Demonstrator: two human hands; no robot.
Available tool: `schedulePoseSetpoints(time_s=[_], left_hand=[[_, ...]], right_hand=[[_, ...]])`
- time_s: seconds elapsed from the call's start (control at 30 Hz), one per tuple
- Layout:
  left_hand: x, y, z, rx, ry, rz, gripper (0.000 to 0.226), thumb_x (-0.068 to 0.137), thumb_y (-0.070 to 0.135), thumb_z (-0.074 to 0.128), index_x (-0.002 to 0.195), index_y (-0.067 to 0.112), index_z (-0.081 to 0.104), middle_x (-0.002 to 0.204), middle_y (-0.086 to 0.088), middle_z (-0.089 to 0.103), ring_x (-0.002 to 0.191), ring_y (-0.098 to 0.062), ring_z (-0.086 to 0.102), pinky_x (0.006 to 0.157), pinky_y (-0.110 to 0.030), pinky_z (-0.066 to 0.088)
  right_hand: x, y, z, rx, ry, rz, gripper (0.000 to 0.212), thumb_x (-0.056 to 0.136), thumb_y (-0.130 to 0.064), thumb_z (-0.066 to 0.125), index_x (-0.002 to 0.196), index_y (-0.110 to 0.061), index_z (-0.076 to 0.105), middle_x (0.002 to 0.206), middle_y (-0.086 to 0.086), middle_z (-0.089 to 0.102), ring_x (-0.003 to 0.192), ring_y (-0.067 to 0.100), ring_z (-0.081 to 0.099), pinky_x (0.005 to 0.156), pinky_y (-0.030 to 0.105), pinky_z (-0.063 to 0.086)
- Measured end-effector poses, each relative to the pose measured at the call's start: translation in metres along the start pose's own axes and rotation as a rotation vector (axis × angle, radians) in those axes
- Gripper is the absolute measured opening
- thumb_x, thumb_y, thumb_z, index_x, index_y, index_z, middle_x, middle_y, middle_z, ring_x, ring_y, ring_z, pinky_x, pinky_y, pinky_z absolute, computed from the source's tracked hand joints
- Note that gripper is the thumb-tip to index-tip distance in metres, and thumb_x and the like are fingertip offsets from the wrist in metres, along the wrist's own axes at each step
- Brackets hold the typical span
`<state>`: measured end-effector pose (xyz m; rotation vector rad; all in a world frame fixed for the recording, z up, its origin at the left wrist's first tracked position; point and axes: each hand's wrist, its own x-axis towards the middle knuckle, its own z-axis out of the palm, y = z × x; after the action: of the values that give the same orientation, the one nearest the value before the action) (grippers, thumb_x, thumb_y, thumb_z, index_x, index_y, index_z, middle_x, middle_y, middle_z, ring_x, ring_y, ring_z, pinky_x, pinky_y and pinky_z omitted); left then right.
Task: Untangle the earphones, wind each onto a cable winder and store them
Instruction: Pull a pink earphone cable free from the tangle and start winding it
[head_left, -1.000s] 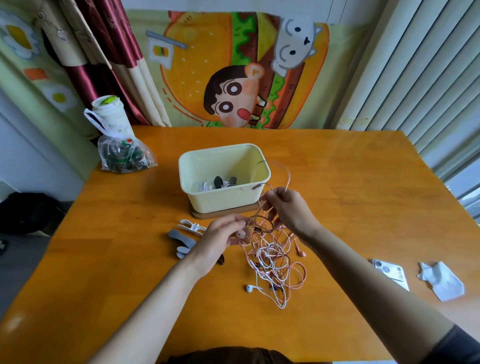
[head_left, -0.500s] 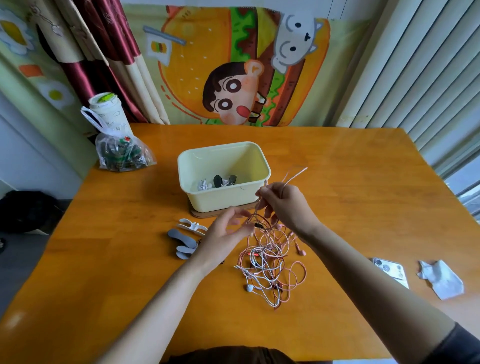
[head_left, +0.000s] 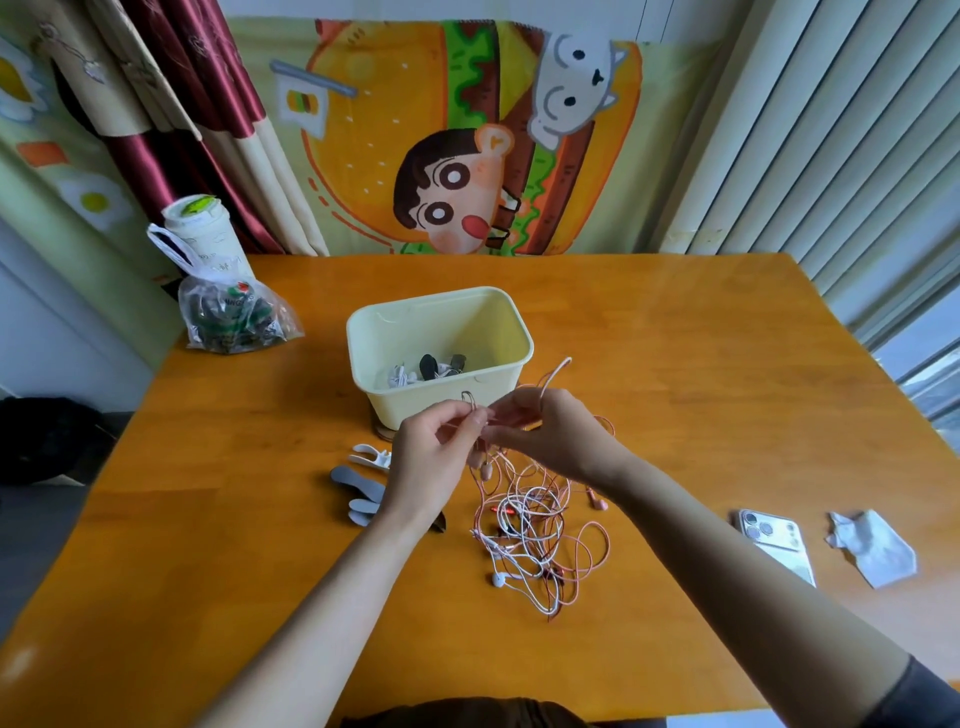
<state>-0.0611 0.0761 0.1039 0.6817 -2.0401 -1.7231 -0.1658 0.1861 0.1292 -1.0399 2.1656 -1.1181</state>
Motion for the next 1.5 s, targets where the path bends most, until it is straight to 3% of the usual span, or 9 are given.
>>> schedulePoseSetpoints(time_s=[0.13,0.23,0.33,0.5,0.7,0.83,0.93,1.07,1.5], left_hand=[[-0.003,-0.002,-0.002,-0.036,-0.004,-0.049,0.017,0.096,0.015,0.053,0.090,0.014,0.068,0.074,0.005,0.067,0.060,-0.005,0.058,0.055,-0.023,0.053],[-0.002,-0.001,-0.005,-0.103,0.024,-0.113,0.020,0.099,0.013,0.048,0.086,0.015,0.063,0.072,0.003,0.061,0.060,-0.006,0.055,0.058,-0.032,0.055],[0.001,-0.005,-0.008,-0.122,0.098,-0.136,0.023,0.100,0.011,0.045,0.083,0.015,0.060,0.083,-0.004,0.065,0.074,-0.012,0.062,0.078,-0.034,0.055],[-0.001,-0.004,-0.007,-0.226,0.059,-0.148,0.022,0.101,0.010,0.042,0.087,0.010,0.059,0.081,-0.006,0.065,0.080,-0.019,0.061,0.082,-0.032,0.052],[0.000,0.003,-0.002,-0.445,0.037,-0.231,0.019,0.102,0.012,0.039,0.097,0.007,0.057,0.089,-0.009,0.067,0.087,-0.024,0.068,0.083,-0.038,0.057],[0.002,0.007,-0.005,-0.465,0.059,-0.226,0.018,0.102,0.011,0.038,0.097,0.008,0.055,0.087,-0.008,0.065,0.085,-0.026,0.066,0.079,-0.042,0.058],[0.004,0.008,-0.006,-0.437,0.067,-0.233,0.019,0.102,0.011,0.037,0.093,0.008,0.054,0.088,-0.012,0.063,0.085,-0.029,0.065,0.080,-0.043,0.057],[0.003,0.011,-0.005,-0.410,0.076,-0.233,0.021,0.102,0.014,0.038,0.091,0.009,0.055,0.081,-0.010,0.065,0.075,-0.024,0.067,0.078,-0.037,0.058],[0.002,0.009,-0.014,-0.497,0.140,-0.288,0.020,0.103,0.015,0.038,0.092,0.008,0.053,0.075,-0.006,0.062,0.064,-0.017,0.062,0.056,-0.028,0.055]], right_hand=[[0.002,0.001,-0.002,-0.043,-0.002,0.041,0.018,0.082,-0.021,0.070,0.093,-0.007,0.070,0.089,0.006,0.072,0.080,0.013,0.067,0.076,0.023,0.055],[0.001,0.001,-0.008,0.309,-0.063,0.205,0.005,0.087,-0.012,0.065,0.086,-0.007,0.064,0.077,0.007,0.068,0.068,0.011,0.066,0.069,0.021,0.056],[0.001,0.008,-0.012,0.694,0.038,0.400,0.006,0.093,-0.008,0.055,0.091,-0.003,0.059,0.063,0.003,0.063,0.053,0.007,0.062,0.057,0.019,0.055],[0.000,0.020,-0.010,0.790,0.141,0.453,0.011,0.095,-0.007,0.052,0.085,-0.007,0.056,0.068,0.006,0.059,0.049,0.007,0.059,0.051,0.018,0.052],[0.002,0.028,-0.007,0.556,0.119,0.451,0.012,0.096,-0.015,0.052,0.100,-0.004,0.056,0.083,0.008,0.066,0.062,0.011,0.064,0.061,0.023,0.056],[-0.002,0.029,-0.012,0.094,-0.059,0.499,0.040,0.098,-0.037,0.043,0.102,-0.003,0.062,0.095,0.007,0.068,0.079,0.019,0.067,0.068,0.025,0.053],[-0.003,0.029,-0.009,-0.149,-0.009,0.326,0.029,0.097,-0.029,0.050,0.099,-0.005,0.066,0.096,0.007,0.071,0.079,0.017,0.065,0.064,0.016,0.047],[-0.001,0.018,0.001,-0.150,0.010,0.069,0.021,0.090,-0.013,0.061,0.111,-0.008,0.062,0.103,0.001,0.065,0.088,0.010,0.059,0.068,0.005,0.042],[0.004,0.014,0.026,-0.186,-0.022,-0.079,0.014,0.089,-0.020,0.063,0.097,-0.010,0.069,0.093,-0.003,0.058,0.082,0.010,0.054,0.069,0.013,0.043]])
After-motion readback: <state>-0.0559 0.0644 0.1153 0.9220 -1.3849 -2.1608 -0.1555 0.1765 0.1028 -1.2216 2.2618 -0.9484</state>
